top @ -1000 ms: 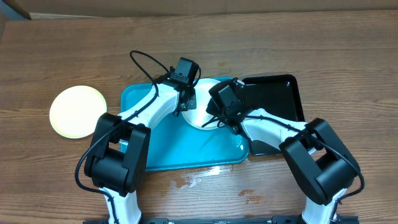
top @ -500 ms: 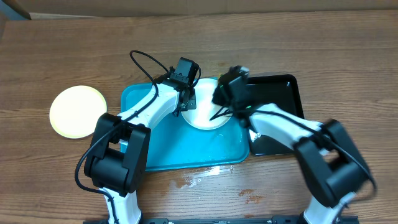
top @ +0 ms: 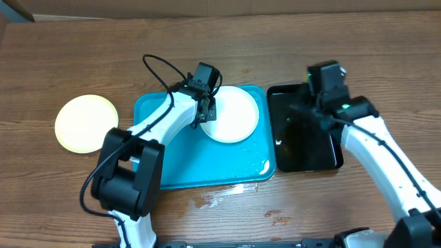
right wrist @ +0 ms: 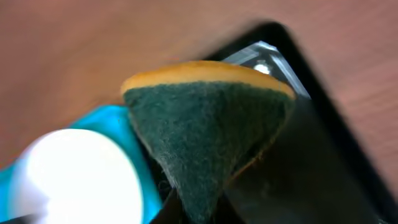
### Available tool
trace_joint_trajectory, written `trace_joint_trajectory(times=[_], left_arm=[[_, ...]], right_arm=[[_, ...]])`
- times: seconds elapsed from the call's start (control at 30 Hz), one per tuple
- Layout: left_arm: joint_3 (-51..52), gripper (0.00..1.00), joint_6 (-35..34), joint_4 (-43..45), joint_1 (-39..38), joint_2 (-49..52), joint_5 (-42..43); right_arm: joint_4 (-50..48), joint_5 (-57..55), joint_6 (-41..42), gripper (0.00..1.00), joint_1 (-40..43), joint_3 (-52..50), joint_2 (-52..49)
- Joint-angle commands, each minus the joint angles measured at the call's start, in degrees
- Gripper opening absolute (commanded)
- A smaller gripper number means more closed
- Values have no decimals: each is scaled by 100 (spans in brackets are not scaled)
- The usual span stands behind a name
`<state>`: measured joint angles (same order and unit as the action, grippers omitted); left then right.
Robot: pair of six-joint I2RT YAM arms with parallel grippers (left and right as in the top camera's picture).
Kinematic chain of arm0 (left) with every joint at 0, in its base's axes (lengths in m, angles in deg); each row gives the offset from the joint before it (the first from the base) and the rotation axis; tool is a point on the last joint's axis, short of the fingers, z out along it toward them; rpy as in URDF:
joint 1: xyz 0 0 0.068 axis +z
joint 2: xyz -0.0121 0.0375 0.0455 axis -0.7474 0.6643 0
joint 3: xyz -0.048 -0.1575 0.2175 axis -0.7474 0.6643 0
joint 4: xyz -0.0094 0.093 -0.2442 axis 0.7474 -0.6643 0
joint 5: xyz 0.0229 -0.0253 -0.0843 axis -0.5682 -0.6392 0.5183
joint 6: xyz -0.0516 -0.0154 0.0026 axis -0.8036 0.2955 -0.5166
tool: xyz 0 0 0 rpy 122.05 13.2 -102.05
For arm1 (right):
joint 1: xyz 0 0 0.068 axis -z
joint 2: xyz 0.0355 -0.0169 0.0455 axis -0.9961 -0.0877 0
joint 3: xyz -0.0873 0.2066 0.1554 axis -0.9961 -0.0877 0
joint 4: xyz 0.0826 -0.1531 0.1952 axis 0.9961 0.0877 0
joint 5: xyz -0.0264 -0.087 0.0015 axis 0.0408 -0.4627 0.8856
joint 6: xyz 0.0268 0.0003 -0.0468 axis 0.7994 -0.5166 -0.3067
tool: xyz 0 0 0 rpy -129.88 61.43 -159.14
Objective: Clean dirty plates on tray and stack at the side
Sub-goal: 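Carry the sponge back into the black tray with the right gripper, then carry the white plate left onto the yellow plate stack, left gripper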
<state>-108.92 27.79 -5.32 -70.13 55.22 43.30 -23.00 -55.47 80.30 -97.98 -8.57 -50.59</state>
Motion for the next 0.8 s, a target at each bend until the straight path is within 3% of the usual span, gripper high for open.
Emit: trace_joint_trajectory(times=[0.0,0.17,0.37,0.53,0.77], left_arm=[[-236,4,133,-20,74,-734,-278],[-236,4,647,-44,7,-1508,-684],[-236,4,1399,-153,-525,-2173,-2203],[-236,4,1910,-164,-1379,-2286,-3971],[-234,4,2026,-166,-2608,-2286,-6474]], right_arm=[[214,-24,-216,4,361,-35,-79],[363,170,-756,4,857,-35,-293],[330,398,-1547,4,1054,-35,-402],[146,400,-1862,4,1051,-35,-404],[-22,555,-2098,4,1051,-35,-404]])
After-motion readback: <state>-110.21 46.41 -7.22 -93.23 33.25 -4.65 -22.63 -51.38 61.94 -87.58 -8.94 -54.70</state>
